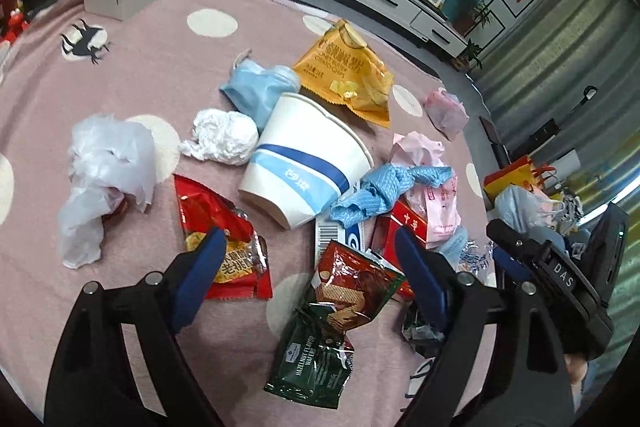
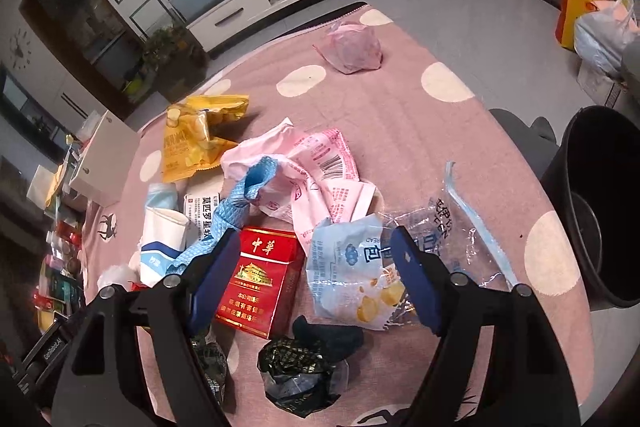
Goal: Collect trash
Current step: 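Move both tools over the trash pile toward the clear bread bag and white plastic bag, then close the right tool on the clear bread bag while the left tool grasps the white plastic bag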
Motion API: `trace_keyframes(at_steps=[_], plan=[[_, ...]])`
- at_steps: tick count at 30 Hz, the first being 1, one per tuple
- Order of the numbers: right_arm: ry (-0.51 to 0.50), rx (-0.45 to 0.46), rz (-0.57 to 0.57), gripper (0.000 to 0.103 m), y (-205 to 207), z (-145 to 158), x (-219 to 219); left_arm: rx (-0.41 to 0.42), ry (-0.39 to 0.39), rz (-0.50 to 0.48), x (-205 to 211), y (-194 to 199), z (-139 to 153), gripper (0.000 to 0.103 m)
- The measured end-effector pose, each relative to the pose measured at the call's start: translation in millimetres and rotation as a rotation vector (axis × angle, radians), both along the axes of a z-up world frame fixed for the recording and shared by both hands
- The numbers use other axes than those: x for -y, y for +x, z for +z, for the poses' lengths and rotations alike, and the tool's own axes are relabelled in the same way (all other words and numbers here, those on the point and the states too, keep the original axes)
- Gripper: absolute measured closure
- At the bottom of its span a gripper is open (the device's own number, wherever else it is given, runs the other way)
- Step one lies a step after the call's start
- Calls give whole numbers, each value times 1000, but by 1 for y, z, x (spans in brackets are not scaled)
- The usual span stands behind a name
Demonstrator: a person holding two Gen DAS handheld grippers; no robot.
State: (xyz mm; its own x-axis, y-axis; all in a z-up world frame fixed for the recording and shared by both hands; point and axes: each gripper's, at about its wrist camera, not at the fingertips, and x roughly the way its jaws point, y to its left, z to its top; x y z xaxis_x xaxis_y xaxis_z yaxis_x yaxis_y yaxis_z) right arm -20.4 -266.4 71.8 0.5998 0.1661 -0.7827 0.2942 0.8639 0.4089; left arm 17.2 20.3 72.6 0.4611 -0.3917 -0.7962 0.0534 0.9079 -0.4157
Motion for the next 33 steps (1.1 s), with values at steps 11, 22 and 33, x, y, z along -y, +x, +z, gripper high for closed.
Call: trace_keyframes(at_steps=[11,22,33], plan=[[-30,-84,-36,26,6,-19,9,-21,43,118,-37,3,-5,18],[-78,-122,-99,6,4,-26,16,-43,50,226,-67,6,-9,18],[-191,-143,-128,3,3,-23,21,-79,25,322,-88,7,-18,18]])
